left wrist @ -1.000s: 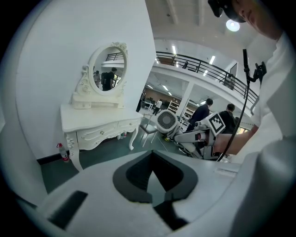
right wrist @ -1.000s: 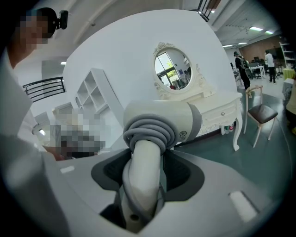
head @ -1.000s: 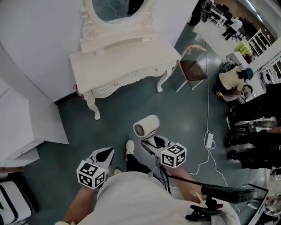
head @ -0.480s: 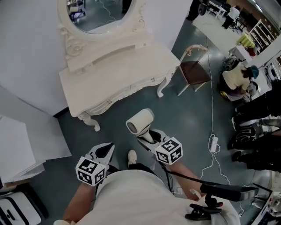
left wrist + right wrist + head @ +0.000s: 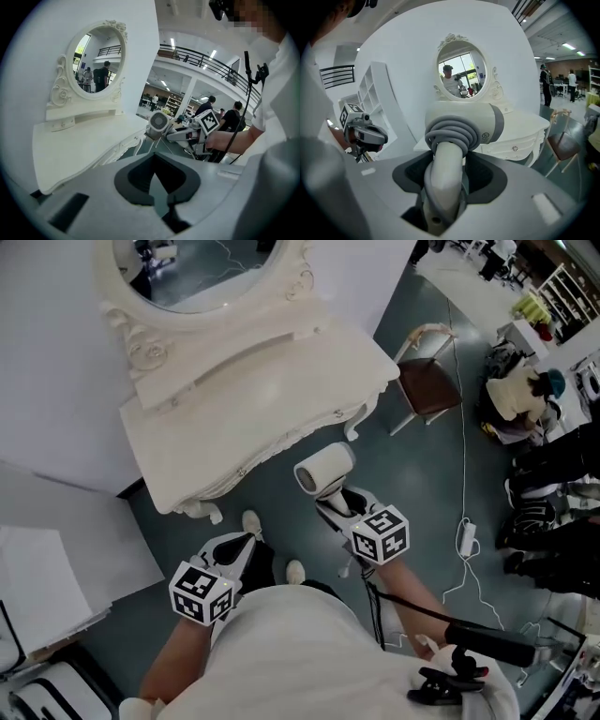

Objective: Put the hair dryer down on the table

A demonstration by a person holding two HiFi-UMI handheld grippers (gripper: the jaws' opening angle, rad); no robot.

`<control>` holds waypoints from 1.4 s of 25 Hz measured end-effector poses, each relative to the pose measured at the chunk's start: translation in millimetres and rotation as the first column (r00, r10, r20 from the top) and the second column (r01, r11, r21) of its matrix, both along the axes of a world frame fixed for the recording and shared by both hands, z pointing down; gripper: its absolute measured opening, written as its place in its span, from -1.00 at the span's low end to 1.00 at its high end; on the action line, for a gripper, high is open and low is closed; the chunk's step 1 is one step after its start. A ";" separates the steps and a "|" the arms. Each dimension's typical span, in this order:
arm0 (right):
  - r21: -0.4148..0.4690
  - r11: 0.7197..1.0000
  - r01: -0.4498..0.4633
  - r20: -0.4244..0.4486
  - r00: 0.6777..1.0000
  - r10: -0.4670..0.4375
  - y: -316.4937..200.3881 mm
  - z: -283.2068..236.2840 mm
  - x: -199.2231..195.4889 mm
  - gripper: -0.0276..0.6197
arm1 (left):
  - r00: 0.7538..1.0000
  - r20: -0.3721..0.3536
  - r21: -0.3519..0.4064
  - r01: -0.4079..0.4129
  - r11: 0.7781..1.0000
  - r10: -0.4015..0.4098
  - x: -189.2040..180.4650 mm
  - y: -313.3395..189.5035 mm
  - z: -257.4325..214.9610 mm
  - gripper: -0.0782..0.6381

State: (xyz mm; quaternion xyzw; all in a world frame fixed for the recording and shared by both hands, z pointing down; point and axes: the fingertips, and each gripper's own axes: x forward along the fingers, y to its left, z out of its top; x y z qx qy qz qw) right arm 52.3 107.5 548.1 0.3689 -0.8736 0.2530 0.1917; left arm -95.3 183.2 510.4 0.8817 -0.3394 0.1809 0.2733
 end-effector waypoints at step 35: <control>-0.001 0.997 -0.082 -0.214 0.974 0.079 -523.6 31.9 50.1 -0.24 | 1.000 0.019 0.002 0.019 1.000 -0.019 5.3 -409.8 -23.1 -0.78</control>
